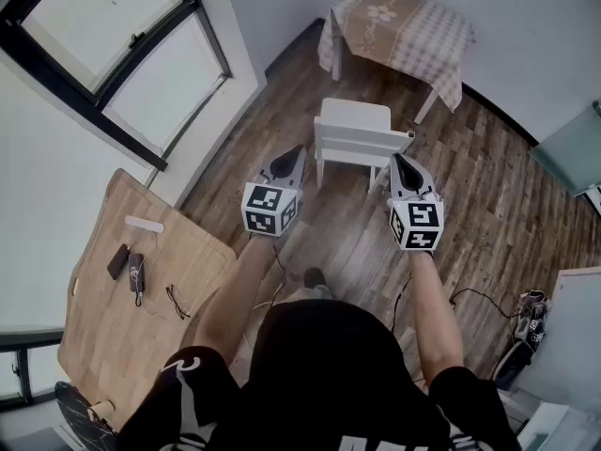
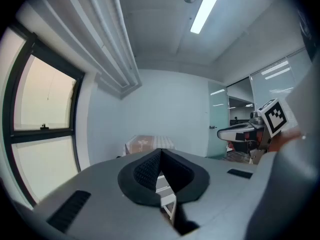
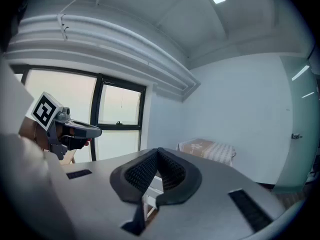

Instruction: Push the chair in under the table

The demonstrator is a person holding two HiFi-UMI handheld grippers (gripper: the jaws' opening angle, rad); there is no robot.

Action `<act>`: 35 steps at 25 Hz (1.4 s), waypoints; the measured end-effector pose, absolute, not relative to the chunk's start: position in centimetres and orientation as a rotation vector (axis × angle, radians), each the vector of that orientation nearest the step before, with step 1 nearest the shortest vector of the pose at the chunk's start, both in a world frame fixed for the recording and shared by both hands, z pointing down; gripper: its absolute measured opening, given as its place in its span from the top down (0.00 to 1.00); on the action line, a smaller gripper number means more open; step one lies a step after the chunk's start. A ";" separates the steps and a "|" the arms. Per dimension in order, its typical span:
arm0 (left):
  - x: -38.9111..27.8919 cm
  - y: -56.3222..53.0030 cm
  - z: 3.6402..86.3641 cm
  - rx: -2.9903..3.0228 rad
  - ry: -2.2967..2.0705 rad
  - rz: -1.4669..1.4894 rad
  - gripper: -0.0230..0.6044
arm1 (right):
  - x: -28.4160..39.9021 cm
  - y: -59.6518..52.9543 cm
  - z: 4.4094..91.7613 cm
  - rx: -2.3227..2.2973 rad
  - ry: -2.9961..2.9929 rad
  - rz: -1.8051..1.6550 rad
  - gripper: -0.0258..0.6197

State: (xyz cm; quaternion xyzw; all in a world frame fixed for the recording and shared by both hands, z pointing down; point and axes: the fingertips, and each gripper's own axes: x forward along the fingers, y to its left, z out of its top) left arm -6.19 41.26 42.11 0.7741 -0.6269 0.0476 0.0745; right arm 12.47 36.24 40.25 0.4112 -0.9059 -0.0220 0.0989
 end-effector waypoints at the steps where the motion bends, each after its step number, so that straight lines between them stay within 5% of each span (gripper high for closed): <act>1: -6.2 41.2 42.1 2.323 -1.882 0.141 0.94 | 12.4 36.2 40.2 1.217 -2.676 -0.071 0.94; 35: -7.8 41.3 44.1 2.315 -1.860 0.158 0.94 | 10.8 35.0 45.3 1.191 -2.597 0.028 0.94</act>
